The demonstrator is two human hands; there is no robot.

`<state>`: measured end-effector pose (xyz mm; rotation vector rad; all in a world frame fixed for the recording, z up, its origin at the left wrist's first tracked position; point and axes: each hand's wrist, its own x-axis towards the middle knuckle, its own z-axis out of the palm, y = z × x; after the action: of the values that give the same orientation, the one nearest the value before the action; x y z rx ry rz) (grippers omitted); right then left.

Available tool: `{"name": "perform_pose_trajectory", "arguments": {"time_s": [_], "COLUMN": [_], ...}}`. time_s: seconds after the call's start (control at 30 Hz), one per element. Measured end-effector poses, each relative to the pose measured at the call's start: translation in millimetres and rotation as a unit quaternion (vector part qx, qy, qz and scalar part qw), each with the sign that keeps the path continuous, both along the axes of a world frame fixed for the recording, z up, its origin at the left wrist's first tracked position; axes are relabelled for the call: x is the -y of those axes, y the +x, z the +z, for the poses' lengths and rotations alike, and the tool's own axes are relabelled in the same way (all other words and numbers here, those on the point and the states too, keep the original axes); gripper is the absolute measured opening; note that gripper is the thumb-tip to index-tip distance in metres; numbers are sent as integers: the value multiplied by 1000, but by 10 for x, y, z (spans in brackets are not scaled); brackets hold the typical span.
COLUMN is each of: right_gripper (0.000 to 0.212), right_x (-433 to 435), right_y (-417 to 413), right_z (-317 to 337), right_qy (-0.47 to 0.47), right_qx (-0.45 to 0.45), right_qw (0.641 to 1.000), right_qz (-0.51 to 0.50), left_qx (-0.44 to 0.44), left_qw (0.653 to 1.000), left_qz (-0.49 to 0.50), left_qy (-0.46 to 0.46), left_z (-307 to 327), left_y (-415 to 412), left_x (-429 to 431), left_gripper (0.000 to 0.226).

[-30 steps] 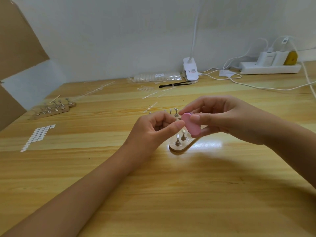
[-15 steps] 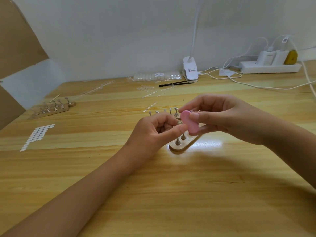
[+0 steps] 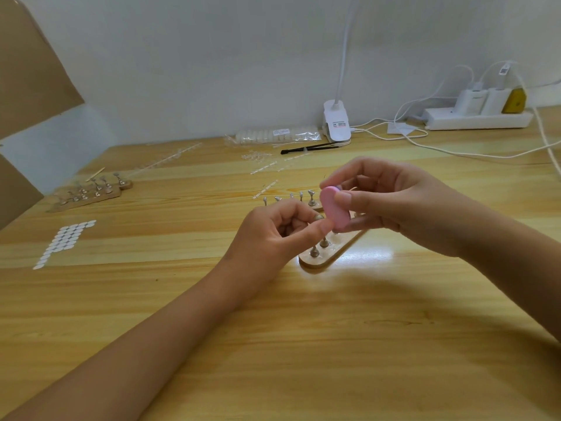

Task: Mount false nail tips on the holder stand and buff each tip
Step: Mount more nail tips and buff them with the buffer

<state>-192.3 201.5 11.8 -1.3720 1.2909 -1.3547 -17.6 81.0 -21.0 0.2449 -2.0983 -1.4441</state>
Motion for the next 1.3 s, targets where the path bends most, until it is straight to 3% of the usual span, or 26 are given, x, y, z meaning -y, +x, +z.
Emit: {"name": "perform_pose_trajectory", "arguments": {"time_s": [0.17, 0.3, 0.43, 0.57, 0.7, 0.83, 1.0, 1.13, 1.3], "right_gripper": [24, 22, 24, 20, 26, 22, 26, 22, 20], "right_x": [-20, -3, -18, 1, -18, -10, -28, -5, 16], "right_y": [-14, 24, 8, 21, 9, 37, 30, 60, 68], "right_z": [29, 0, 23, 4, 36, 31, 51, 10, 21], "right_qy": [32, -5, 37, -12, 36, -18, 35, 22, -11], "right_qx": [-26, -6, -32, -2, -43, -12, -40, 13, 46], "right_qw": [998, 1000, 998, 1000, 998, 1000, 998, 999, 999], "right_qz": [43, -2, 44, -12, 37, -19, 35, 18, -26], "left_qx": [0, 3, 3, 8, 8, 14, 3, -2, 11], "left_qw": [1000, 1000, 1000, 1000, 1000, 1000, 999, 994, 994], "left_qz": [14, 10, 10, 2, -5, 9, 34, 35, 6], "left_qy": [2, 1, -2, -4, -2, 2, 37, 100, 106], "left_z": [6, 12, 21, 22, 37, 35, 47, 80, 119], "left_y": [3, 8, 10, 16, 19, 12, 6, -1, 2], "left_x": [18, 18, 5, -11, -24, -24, 25, 44, -13], "left_gripper": [22, 24, 18, 21, 20, 23, 32, 31, 19]}}
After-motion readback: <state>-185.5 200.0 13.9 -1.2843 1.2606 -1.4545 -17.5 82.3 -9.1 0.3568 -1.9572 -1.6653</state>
